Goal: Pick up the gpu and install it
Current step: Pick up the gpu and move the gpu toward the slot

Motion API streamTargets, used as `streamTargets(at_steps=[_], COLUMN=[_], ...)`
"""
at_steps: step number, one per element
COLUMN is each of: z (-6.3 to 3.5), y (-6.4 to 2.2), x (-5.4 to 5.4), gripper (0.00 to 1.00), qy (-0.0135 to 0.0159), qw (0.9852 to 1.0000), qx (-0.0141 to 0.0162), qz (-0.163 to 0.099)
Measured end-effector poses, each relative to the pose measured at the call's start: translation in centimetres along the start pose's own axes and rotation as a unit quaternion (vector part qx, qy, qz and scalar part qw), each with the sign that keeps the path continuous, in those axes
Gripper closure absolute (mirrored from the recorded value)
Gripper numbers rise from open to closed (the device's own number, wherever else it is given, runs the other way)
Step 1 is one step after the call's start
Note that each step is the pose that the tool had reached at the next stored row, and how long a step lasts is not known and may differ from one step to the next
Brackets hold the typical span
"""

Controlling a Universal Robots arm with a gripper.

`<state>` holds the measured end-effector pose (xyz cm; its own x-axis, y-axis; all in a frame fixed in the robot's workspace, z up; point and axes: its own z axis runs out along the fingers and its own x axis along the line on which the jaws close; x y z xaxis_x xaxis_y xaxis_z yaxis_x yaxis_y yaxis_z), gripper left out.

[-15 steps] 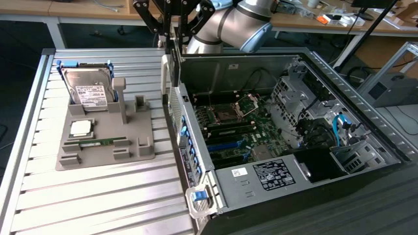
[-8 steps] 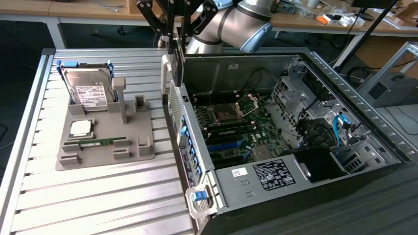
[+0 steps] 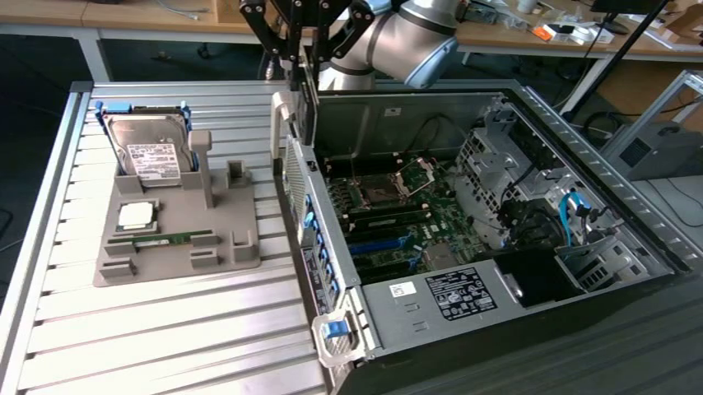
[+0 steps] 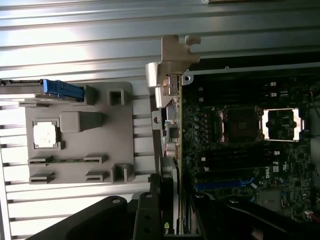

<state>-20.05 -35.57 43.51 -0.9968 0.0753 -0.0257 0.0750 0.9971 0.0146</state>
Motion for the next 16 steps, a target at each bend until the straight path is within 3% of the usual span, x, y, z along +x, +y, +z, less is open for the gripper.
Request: streamTargets(at_steps=[16], z=[0.05], y=[0.12], x=[-1.7], gripper=[0.73], qy=[-0.0001], qw=[1.0000], qx=[0.0018], qz=[0.000])
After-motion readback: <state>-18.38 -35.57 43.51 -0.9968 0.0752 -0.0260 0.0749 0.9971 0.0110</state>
